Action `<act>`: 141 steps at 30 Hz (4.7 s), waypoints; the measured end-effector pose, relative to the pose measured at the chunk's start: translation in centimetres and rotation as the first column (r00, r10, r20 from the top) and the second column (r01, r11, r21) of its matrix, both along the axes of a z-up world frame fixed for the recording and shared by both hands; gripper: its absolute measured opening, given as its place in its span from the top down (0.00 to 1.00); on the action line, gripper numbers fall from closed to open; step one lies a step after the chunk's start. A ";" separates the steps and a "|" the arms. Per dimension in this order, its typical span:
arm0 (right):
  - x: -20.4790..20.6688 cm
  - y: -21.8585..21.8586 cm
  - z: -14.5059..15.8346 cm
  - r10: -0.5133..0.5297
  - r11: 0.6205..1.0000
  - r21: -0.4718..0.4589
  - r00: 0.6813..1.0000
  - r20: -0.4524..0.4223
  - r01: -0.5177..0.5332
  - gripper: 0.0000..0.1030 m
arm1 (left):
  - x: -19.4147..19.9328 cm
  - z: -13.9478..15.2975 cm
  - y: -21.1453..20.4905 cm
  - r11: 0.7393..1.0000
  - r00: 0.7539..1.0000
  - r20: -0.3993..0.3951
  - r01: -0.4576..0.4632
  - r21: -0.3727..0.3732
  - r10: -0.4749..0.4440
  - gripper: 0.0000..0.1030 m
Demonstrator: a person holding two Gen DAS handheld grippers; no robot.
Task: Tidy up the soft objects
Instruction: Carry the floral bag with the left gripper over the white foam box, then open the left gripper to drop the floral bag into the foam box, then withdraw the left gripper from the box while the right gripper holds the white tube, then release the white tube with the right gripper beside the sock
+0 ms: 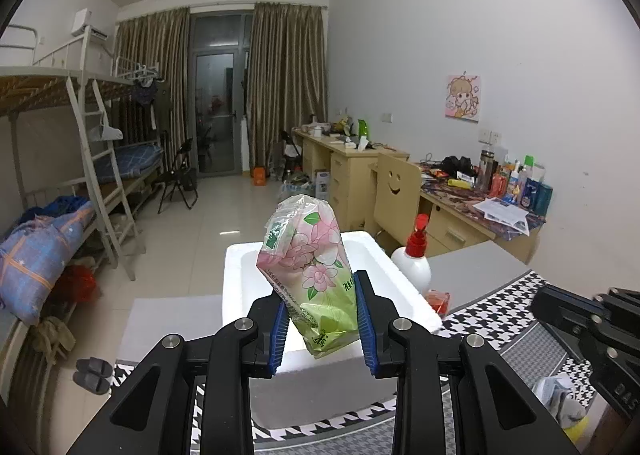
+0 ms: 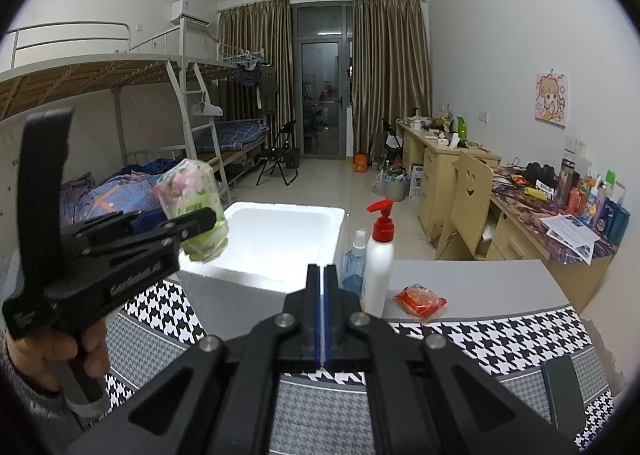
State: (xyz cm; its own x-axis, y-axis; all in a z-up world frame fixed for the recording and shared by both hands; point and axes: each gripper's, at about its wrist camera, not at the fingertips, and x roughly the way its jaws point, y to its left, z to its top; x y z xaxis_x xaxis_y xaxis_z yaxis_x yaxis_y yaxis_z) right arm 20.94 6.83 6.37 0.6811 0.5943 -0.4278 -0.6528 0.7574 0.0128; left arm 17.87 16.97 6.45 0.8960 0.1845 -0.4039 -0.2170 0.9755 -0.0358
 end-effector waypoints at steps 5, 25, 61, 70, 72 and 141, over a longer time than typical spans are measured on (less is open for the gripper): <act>-0.3 -0.4 0.1 -0.002 1.000 -0.004 1.000 0.010 0.003 0.97 | 1.0 -0.1 0.3 1.000 1.000 -0.012 -0.005 -0.002 0.005 0.69; -0.7 -4.3 -2.0 -0.083 0.995 -0.056 0.996 -0.033 0.081 0.41 | 3.7 -0.8 1.1 1.000 0.998 -0.061 -0.009 -0.011 0.008 0.69; -4.0 -11.7 -12.8 -0.398 0.916 -0.177 0.863 -0.311 0.359 0.41 | 6.1 -3.2 1.7 1.000 0.990 -0.138 -0.007 -0.026 0.003 0.69; -2.8 -12.1 -15.5 -0.420 0.907 -0.203 0.823 -0.383 0.368 0.41 | 6.8 -4.0 1.4 1.000 0.985 -0.171 -0.019 -0.020 0.015 0.43; -2.7 -12.3 -15.8 -0.418 0.908 -0.201 0.820 -0.390 0.367 0.41 | 6.7 -4.1 1.5 1.000 0.985 -0.172 -0.022 -0.021 0.018 0.39; -2.9 -7.7 -14.3 -0.207 0.972 -0.170 0.937 -0.282 0.163 0.55 | -4.1 0.0 -0.3 1.000 1.000 0.018 -0.020 -0.006 0.020 0.03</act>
State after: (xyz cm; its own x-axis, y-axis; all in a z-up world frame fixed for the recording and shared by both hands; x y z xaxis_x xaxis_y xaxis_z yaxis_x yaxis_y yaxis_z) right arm 18.08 -0.89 -7.94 0.6030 0.3884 -0.6968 -0.4840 0.8725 0.0674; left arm 13.79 16.70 6.50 0.8994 0.2002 -0.3885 -0.2359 0.9707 -0.0458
